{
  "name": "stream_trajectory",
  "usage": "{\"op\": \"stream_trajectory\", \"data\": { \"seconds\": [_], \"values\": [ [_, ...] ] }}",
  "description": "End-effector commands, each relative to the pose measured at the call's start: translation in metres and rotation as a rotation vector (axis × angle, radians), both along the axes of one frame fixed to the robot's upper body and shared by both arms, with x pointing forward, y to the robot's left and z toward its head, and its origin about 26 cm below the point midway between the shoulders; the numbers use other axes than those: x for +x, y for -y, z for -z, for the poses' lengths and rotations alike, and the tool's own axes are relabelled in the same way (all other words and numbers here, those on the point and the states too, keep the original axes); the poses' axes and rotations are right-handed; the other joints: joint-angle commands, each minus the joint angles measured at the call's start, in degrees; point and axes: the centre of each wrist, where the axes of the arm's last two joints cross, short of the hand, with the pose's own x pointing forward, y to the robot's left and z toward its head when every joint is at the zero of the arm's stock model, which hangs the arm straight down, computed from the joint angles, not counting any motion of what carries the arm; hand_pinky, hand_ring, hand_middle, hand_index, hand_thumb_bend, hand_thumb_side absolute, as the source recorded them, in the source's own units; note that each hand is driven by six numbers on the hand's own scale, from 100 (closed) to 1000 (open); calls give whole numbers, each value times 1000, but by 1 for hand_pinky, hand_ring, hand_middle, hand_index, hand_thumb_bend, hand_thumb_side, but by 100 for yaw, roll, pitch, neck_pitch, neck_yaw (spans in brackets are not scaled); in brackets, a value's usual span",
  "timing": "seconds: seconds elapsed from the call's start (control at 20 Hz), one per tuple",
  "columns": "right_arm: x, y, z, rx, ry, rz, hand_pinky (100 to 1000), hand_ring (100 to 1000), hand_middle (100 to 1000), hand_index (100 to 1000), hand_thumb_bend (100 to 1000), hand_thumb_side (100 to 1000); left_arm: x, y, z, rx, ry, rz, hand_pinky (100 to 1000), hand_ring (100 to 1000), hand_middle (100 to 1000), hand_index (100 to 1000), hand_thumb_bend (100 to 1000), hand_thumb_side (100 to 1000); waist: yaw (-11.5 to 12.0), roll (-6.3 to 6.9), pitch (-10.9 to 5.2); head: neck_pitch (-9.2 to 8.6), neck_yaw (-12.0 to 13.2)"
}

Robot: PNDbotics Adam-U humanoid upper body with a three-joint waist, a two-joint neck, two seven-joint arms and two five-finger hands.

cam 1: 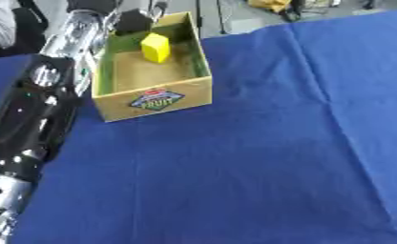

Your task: Pick up objects on the table and place them in the box.

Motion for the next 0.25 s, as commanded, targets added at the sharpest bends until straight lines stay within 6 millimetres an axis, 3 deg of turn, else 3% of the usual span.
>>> {"op": "stream_trajectory", "data": {
  "seconds": [0.05, 0.25],
  "values": [
    [-4, 5, -11, -16, 30, 11, 747, 718, 689, 793, 100, 653, -58, -2, -34, -112, 244, 153, 435, 623, 585, 849, 100, 884, 43, -74, -170, 88, -13],
    [-4, 6, -11, 1, 35, 18, 747, 718, 689, 793, 100, 650, -116, 1, -24, -248, 329, 368, 383, 576, 539, 843, 100, 835, 148, -132, -195, 137, 3]
  ]
}}
